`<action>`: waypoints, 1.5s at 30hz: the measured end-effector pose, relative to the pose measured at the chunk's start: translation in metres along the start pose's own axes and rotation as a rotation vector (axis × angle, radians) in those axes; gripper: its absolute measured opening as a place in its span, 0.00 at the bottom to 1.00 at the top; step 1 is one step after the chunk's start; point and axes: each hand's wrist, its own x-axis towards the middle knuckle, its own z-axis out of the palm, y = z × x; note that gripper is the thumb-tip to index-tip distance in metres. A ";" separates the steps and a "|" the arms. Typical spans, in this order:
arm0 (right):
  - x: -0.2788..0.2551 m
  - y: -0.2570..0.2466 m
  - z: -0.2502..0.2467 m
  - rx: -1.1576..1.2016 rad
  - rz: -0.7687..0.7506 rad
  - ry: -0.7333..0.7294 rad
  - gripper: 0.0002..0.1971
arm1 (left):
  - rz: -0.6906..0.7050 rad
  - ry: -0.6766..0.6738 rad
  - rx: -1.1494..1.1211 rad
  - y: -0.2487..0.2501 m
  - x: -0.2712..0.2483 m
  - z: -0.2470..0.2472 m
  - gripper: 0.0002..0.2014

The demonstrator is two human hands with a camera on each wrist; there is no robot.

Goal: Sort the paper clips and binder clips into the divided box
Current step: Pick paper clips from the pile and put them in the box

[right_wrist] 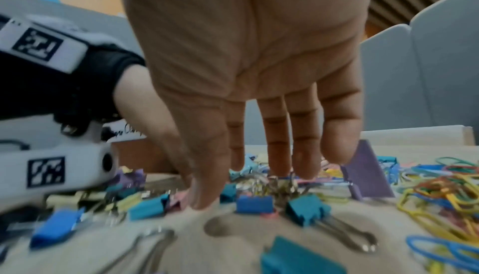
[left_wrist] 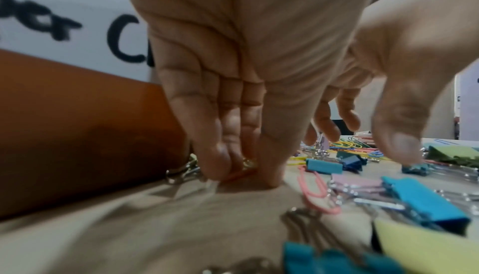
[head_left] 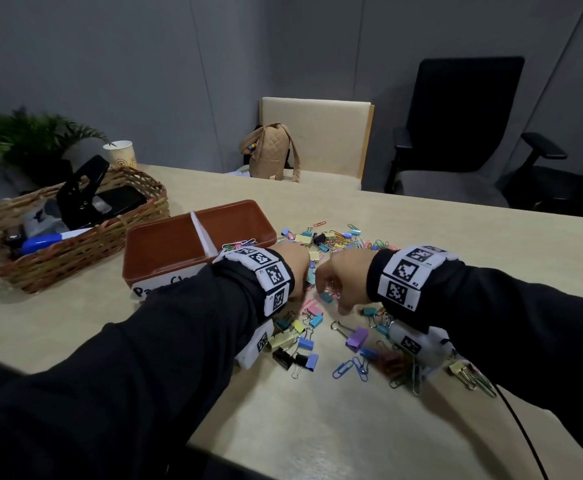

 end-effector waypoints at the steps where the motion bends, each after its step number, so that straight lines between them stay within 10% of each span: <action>1: 0.001 -0.001 0.001 -0.014 -0.004 0.004 0.20 | 0.004 -0.013 -0.012 -0.001 0.001 0.000 0.05; 6: -0.001 0.006 0.004 0.059 -0.001 0.066 0.02 | 0.031 0.029 -0.062 -0.006 0.001 0.001 0.12; 17: 0.001 0.019 -0.001 0.112 0.121 0.192 0.04 | 0.111 0.078 -0.170 -0.002 0.001 0.007 0.11; 21: 0.007 0.008 0.002 -0.086 0.136 0.101 0.20 | 0.102 0.031 -0.093 0.003 0.000 0.003 0.18; 45: 0.012 -0.007 0.004 -0.143 0.126 -0.007 0.04 | 0.131 0.060 -0.231 -0.014 -0.015 -0.014 0.13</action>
